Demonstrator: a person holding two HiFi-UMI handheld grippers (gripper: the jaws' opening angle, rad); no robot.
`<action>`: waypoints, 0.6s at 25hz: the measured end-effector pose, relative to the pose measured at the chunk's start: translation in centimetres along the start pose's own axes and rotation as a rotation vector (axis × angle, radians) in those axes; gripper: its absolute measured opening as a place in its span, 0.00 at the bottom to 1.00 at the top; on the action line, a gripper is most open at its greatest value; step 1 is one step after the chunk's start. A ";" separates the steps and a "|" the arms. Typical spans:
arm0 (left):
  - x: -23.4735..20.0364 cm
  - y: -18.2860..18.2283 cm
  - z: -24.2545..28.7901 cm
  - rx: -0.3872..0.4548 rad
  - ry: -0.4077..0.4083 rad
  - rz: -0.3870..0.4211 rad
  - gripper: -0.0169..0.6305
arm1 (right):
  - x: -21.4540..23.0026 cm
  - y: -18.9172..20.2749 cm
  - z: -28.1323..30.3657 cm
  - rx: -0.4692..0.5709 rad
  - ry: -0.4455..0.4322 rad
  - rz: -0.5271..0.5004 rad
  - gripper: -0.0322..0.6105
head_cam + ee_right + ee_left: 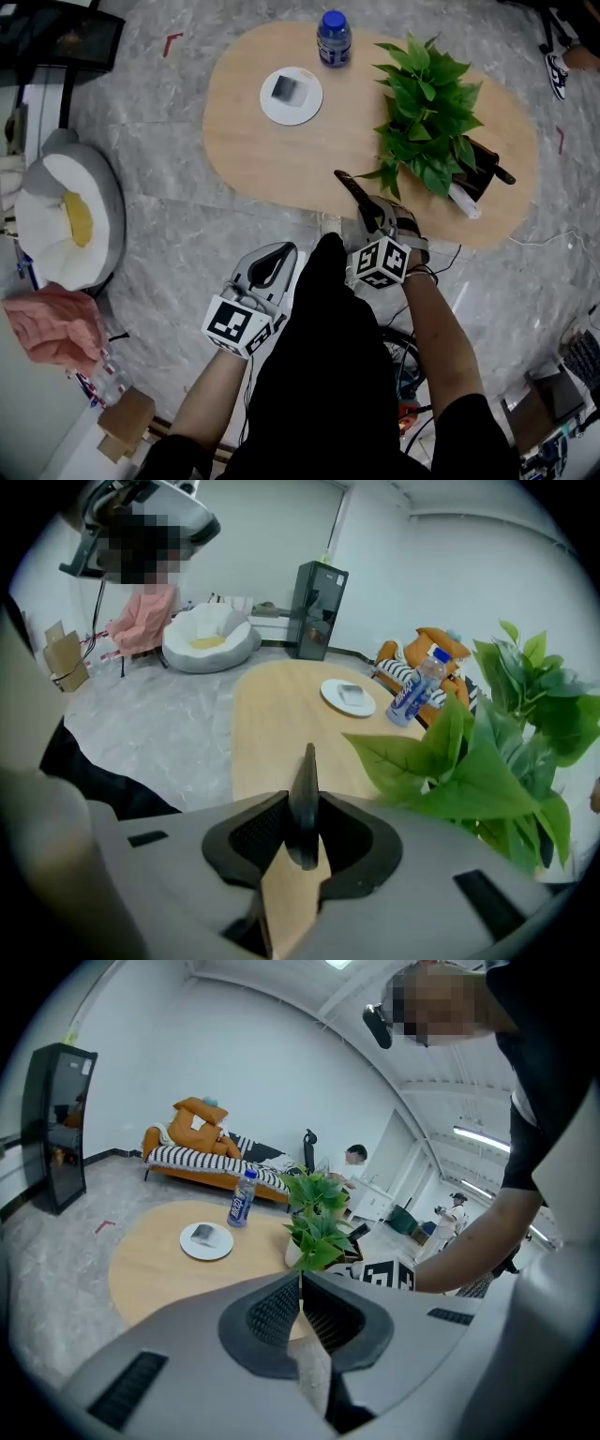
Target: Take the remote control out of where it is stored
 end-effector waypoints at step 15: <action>0.0 1.3 2.2 -0.052 0.033 0.004 0.05 | 2.0 6.8 3.4 -0.223 0.111 0.016 0.21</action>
Point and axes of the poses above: the fingertips, and each gripper's own axes: z forward along the fingers, x to its right, y out of its underside, the point moved 5 cm from there along -z, backward along the fingers, and after that the axes turned 12 degrees about -y, right-handed, at the moved point
